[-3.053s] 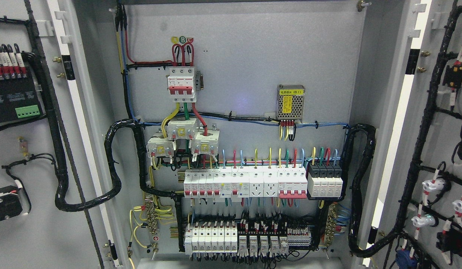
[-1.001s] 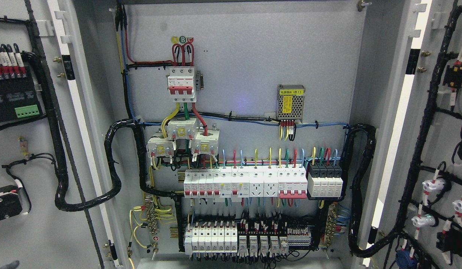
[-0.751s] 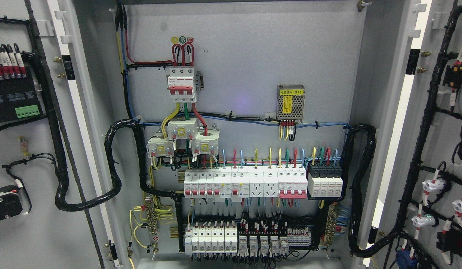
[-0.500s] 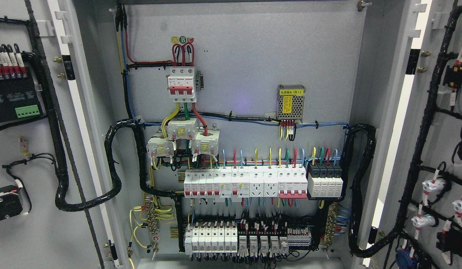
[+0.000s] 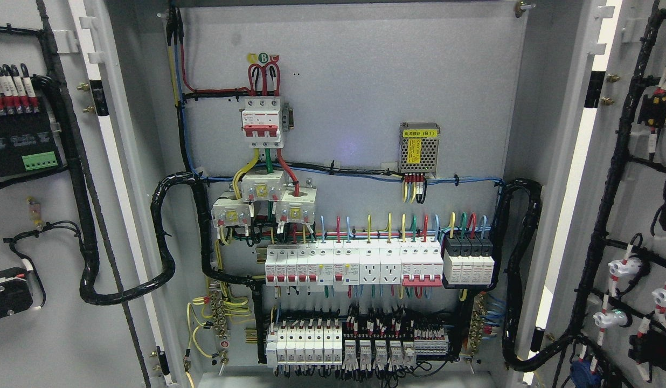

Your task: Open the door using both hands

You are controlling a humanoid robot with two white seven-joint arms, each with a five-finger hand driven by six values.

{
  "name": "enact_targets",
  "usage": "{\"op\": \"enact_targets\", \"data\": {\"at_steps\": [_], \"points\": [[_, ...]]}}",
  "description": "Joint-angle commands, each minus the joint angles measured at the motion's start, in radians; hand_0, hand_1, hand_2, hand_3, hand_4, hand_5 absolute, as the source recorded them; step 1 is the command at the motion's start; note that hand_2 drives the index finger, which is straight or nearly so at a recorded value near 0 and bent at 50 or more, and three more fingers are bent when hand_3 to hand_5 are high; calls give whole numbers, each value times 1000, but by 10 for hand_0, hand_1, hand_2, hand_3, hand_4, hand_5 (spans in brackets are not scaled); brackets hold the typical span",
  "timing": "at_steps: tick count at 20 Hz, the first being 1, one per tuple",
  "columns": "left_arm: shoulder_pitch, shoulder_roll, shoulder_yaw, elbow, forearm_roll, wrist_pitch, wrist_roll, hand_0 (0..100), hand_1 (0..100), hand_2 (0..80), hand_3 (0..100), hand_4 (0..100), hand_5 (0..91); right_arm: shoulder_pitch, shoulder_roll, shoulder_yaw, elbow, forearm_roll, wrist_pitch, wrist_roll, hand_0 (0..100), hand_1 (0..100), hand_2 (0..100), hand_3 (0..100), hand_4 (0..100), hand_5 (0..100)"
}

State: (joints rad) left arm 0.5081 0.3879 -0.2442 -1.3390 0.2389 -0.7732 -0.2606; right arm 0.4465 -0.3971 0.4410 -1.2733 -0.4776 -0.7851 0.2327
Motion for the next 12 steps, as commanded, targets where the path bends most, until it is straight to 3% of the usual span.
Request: {"op": "enact_targets", "data": {"at_steps": [1, 6, 10, 12], "points": [[-23, -214, -69, 455, -30, -46, -2, 0, 0, 0, 0, 33, 0, 69, 78, 18, 252, -1, -450, 1, 0, 0, 0, 0, 0, 0], [-69, -273, -52, 717, -24, -47, -2, 0, 0, 0, 0, 33, 0, 110, 80, 21, 362, 1, -450, 1, 0, 0, 0, 0, 0, 0], [-115, -313, 3, 858, -27, -41, 0, 0, 0, 0, 0, 32, 0, 106, 112, 24, 515, 10, -441, 1, 0, 0, 0, 0, 0, 0], [-149, -333, 25, 934, -26, -2, 0, 0, 0, 0, 0, 33, 0, 92, 130, 21, 601, 10, -389, 1, 0, 0, 0, 0, 0, 0]]}}
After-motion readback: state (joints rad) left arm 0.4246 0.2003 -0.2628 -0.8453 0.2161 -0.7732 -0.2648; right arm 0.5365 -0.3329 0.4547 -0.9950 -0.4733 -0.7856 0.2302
